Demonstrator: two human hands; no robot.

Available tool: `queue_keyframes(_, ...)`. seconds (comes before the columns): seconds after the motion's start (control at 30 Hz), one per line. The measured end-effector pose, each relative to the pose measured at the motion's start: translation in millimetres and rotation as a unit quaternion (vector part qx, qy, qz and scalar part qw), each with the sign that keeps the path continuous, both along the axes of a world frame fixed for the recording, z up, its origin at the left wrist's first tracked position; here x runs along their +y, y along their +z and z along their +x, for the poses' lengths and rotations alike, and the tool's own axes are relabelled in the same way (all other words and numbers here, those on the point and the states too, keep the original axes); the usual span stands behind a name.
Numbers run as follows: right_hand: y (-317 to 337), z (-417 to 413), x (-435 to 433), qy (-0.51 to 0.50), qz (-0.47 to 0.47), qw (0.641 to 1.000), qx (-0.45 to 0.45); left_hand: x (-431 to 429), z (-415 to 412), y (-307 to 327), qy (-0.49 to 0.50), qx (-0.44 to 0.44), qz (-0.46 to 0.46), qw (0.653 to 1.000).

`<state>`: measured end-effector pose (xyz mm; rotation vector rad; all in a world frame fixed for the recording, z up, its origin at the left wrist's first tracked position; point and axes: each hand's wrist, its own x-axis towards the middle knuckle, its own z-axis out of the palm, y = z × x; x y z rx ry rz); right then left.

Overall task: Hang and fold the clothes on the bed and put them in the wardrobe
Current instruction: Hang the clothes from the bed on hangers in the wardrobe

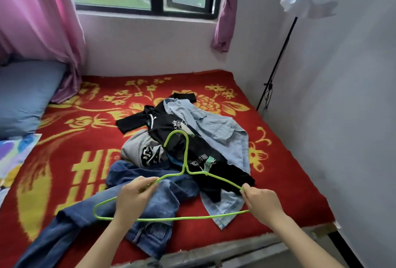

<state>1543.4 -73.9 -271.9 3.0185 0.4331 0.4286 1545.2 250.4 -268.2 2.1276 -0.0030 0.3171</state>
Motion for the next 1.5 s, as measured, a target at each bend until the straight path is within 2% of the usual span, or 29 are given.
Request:
queue_keyframes(0.13,5,35,2,-0.001,0.013,0.997,0.076,-17,-3,-18,0.02,0.037,-0.042,0.998)
queue_keyframes(0.2,5,50,20,0.036,0.106,0.979,0.171,-25,1,-20,0.026,0.032,-0.023,0.999)
queue_keyframes(0.27,9,59,48,0.066,0.226,0.937,0.257,-31,7,-19,0.005,-0.007,0.028,1.0)
queue_keyframes(0.33,12,64,75,0.099,0.28,0.916,0.269,-34,12,-17,-0.023,-0.043,0.081,0.996)
queue_keyframes(0.4,14,75,90,0.103,0.293,0.912,0.268,-33,19,-19,-0.028,-0.024,0.054,0.998)
queue_keyframes(0.47,15,90,95,0.085,0.313,0.902,0.286,-29,30,-25,-0.028,-0.018,0.029,0.999)
queue_keyframes(0.5,14,95,95,0.077,0.314,0.895,0.308,-30,33,-25,-0.026,-0.026,0.044,0.998)
queue_keyframes(0.53,14,100,95,0.069,0.31,0.889,0.331,-31,37,-27,-0.022,-0.038,0.061,0.997)
queue_keyframes(0.6,10,110,93,0.045,0.318,0.878,0.354,-29,46,-32,0.019,-0.044,0.151,0.987)
queue_keyframes(0.67,6,121,89,0.002,0.339,0.877,0.34,-23,55,-39,0.083,-0.033,0.203,0.975)
queue_keyframes(0.73,-1,136,84,-0.046,0.371,0.876,0.305,-12,67,-48,0.105,0.009,0.205,0.973)
queue_keyframes(0.83,-10,154,74,-0.115,0.455,0.831,0.298,13,84,-63,0.111,0.047,0.199,0.973)
queue_keyframes(0.9,-18,160,67,-0.143,0.496,0.782,0.35,29,92,-70,0.128,0.092,0.183,0.97)
queue_keyframes(0.97,-31,161,64,-0.166,0.488,0.765,0.385,42,93,-80,0.149,0.135,0.17,0.965)
queue_keyframes(1.1,-50,171,62,-0.201,0.431,0.81,0.343,49,86,-98,0.167,0.191,0.152,0.955)
queue_keyframes(1.17,-54,180,69,-0.216,0.441,0.801,0.344,48,79,-105,0.173,0.213,0.158,0.949)
queue_keyframes(1.23,-58,191,78,-0.198,0.424,0.819,0.332,46,73,-111,0.172,0.231,0.167,0.943)
queue_keyframes(1.37,-67,223,108,-0.137,0.258,0.91,0.294,41,67,-121,0.183,0.267,0.167,0.931)
queue_keyframes(1.43,-75,241,123,-0.122,0.196,0.926,0.299,44,69,-123,0.191,0.28,0.172,0.925)
queue_keyframes(1.5,-89,263,134,-0.114,0.16,0.925,0.324,51,76,-124,0.21,0.287,0.173,0.918)
